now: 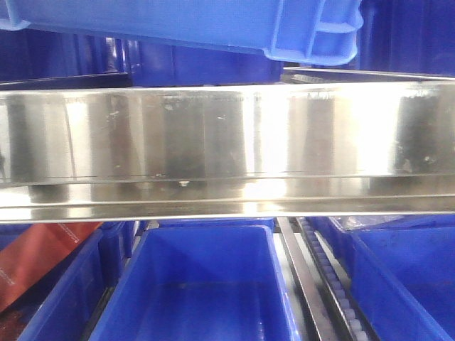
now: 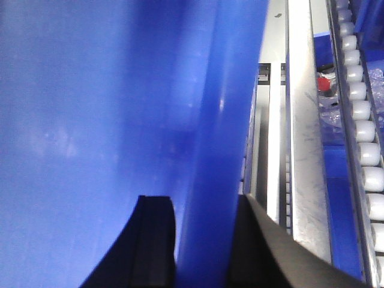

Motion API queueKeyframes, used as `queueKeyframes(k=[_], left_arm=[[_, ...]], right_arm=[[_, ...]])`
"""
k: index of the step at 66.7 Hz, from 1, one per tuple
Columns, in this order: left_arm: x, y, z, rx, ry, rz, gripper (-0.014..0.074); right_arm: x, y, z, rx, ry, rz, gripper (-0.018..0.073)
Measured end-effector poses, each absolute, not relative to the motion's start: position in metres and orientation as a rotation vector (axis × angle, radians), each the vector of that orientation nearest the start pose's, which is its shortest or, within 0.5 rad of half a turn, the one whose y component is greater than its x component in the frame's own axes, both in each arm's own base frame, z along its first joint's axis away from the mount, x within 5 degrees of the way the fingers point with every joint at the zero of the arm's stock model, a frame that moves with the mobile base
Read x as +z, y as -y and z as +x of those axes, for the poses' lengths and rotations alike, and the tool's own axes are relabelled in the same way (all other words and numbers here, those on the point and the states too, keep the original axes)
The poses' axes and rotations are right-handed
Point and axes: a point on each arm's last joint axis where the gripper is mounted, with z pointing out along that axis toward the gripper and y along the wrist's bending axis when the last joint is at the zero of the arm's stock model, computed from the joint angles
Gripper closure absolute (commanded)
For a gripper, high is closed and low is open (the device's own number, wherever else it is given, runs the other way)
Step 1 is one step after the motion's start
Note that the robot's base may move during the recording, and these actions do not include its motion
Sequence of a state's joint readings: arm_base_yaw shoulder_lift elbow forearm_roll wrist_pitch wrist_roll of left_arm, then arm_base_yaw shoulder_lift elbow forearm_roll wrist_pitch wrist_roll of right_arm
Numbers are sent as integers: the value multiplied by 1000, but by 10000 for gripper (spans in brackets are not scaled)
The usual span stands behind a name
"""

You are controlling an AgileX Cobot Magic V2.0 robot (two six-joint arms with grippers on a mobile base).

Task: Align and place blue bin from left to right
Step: 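Lower the held blue bin onto the upper roller shelf with both grippers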

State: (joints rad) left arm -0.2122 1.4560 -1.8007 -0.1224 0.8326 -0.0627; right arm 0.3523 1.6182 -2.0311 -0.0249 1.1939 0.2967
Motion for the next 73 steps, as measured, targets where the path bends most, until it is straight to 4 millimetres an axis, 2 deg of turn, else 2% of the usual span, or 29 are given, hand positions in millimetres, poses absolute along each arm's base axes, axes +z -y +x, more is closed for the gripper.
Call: queueKeyframes(k=[73], left_arm=[[498,73,299,-322,-1976,126,707]], right_arm=[[485,-112,312,312,-2283,-61,619]])
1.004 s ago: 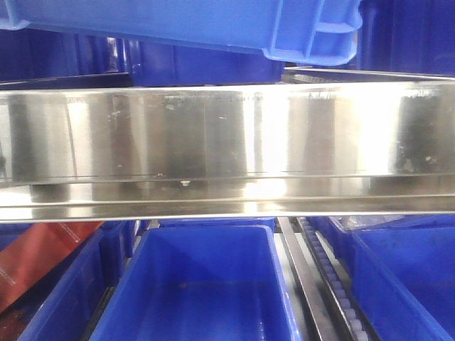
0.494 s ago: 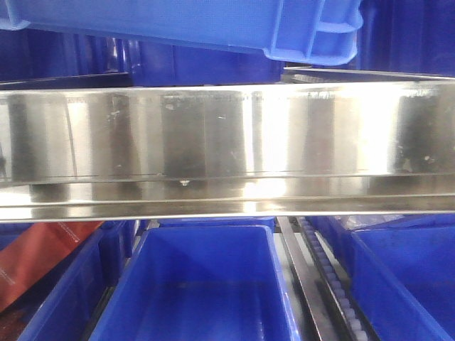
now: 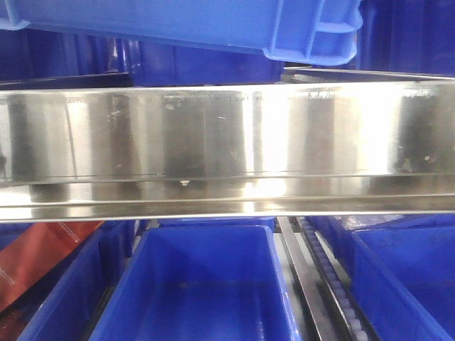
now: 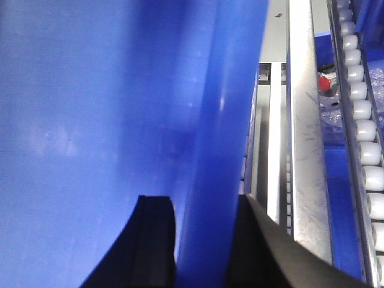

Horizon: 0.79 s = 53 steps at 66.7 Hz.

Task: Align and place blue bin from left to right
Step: 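Lower the held blue bin onto the upper roller shelf with both grippers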

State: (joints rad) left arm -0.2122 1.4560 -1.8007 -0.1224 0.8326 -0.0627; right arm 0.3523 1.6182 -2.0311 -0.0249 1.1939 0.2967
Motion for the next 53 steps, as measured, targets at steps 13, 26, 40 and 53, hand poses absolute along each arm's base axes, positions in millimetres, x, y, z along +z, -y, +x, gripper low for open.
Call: queueKeyframes(k=[13,26,40,53], left_arm=[[496,74,301,-339,-1983,123,707],[477,80,319,-360,-2064,118,707],[445,85,342,-325,-2211,131,707],[422,86,359,-259,-2290,145,701]], right_arm=[[485,-107,314,322,-2285,-38,619],[480,-95,323,296,-2296,-42,619],[456,-95,347,242,-2354,-87,619],[434,-99,371,222,-2378,-111,613]])
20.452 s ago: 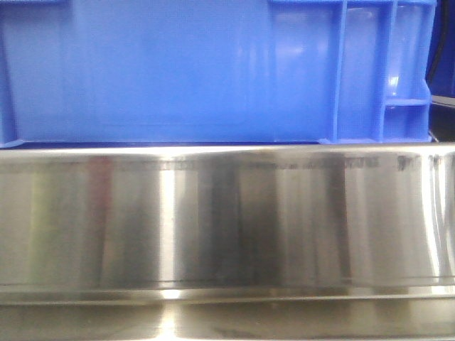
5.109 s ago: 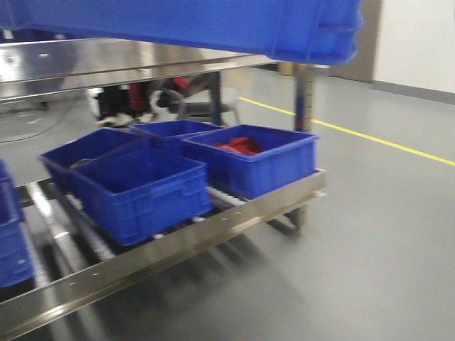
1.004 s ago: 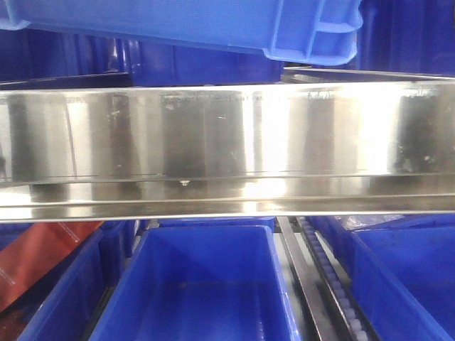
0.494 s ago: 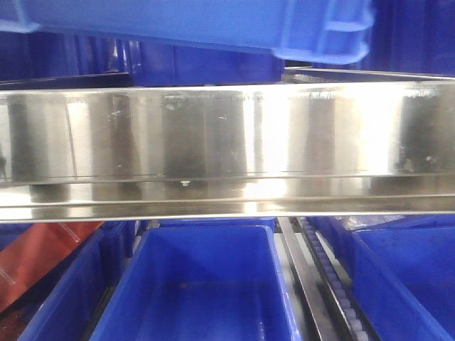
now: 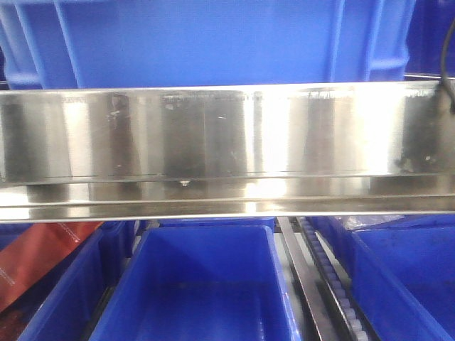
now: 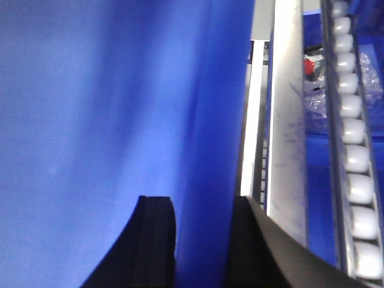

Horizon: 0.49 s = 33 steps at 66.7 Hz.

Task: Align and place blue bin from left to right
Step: 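Lower the held blue bin onto the upper roller shelf with both grippers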

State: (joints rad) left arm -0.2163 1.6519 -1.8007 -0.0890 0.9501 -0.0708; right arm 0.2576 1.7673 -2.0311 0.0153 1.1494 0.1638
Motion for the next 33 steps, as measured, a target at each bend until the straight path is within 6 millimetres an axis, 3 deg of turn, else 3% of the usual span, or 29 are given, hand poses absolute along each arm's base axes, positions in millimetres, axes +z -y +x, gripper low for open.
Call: queueKeyframes(k=[8,17,21,28,33], left_arm=[[414,86,365,-245,-2306,142,594],[405,89,374,-241,-2321,145,335],[405,90,376,-253,-2307,148,209],[407,93,376,-254,-2287,157,-8],[411,91,375,-230,-2270,164,-6]], right_arm=[[424,-99,382,223,-2383,-103,463],[420,-99,390,235,-2361,-100,127],[422,-99,391,243,-2341,-101,36],[426,-100,392,250,-2312,-102,1],[430,-99,390,247,-2299,-104,13]])
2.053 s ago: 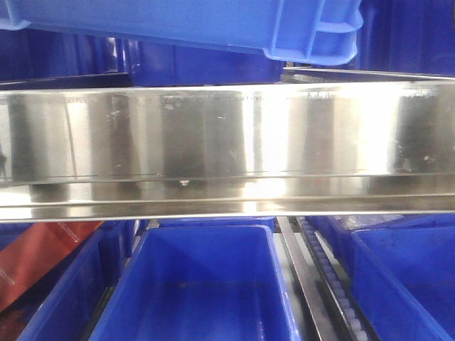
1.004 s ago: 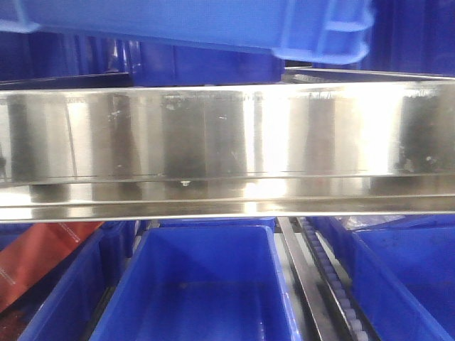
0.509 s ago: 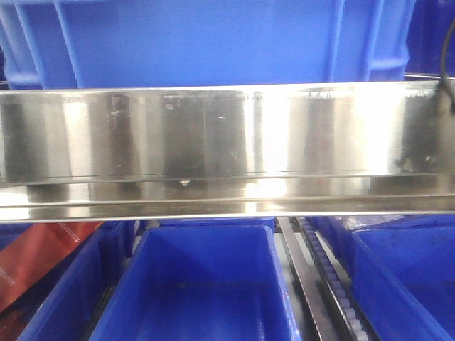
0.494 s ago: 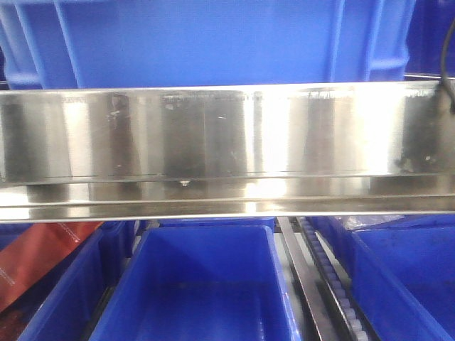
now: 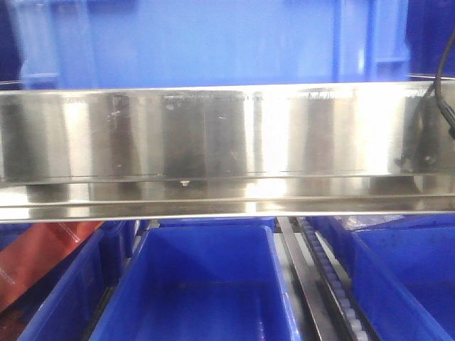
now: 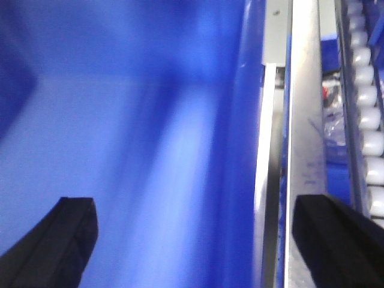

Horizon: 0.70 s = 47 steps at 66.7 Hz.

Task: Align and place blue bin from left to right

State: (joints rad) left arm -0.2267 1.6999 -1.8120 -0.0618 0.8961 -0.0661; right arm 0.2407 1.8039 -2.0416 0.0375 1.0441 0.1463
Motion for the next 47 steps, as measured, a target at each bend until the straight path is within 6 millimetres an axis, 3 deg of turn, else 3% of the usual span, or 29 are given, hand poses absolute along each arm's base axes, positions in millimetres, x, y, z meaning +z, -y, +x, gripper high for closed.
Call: queueKeyframes(k=[11,18,23,30,41,47], left_arm=[[433,84,359,-162,-2207,182,17],[454,78,339,-148,-2157,182,17],[468,74,323,-148,-2134,179,44],[488,65,295,-120,-2106,178,220],[498,51,252,-64,-2087,180,688],[486,47,231,-63,-2065,186,708]], right_arm=[[453,-94,372,245,-2240,-103,122],[476,-88,350,251,-2179,-102,281],[495,-82,332,237,-2128,-100,445],[518,-71,303,179,-2075,-98,641],[533,-54,264,77,-2055,-86,627],[528,-48,247,59,-2056,-89,627]])
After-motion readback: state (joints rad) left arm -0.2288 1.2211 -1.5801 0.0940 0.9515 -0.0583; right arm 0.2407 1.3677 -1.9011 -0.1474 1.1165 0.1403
